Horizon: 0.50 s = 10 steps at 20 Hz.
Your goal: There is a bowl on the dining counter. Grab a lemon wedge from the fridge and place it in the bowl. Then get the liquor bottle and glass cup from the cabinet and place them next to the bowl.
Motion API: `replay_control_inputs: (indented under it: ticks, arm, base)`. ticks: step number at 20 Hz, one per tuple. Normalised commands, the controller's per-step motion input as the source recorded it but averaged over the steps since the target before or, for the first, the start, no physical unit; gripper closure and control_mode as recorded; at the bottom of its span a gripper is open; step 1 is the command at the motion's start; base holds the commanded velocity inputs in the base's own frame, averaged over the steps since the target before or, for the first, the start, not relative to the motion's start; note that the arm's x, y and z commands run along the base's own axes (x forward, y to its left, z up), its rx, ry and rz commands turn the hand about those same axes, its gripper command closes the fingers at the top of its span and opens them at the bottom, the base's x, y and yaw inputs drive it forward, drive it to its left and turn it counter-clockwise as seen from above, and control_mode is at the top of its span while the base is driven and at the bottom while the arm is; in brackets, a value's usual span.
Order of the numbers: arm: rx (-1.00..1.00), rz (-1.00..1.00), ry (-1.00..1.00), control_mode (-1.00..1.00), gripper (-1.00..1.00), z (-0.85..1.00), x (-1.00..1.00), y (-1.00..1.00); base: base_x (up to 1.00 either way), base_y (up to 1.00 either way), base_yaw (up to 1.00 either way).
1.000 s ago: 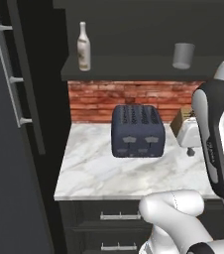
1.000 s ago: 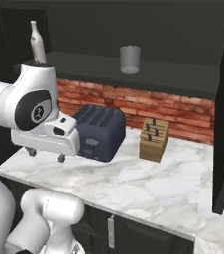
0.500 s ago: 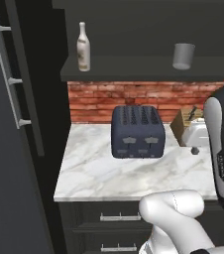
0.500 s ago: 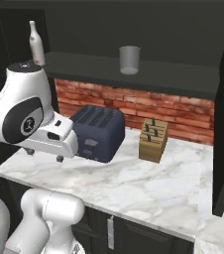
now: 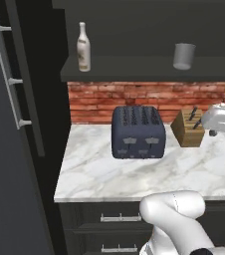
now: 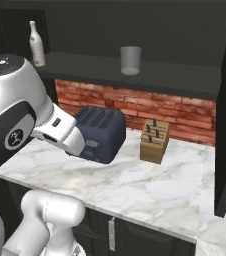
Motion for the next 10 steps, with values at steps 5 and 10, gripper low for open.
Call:
replay_control_inputs:
  ticks: [5, 10]
  arm:
    - [0.12, -0.16, -0.21, -1.00, -1.00, 0.78, 0.08, -0.50]
    - [0.24, -0.06, -0.16, -1.00, -1.00, 0.53, 0.40, -0.47]
  base:
    - [0.00, 0.00, 0.00]
    - [0.00, 0.00, 0.00]
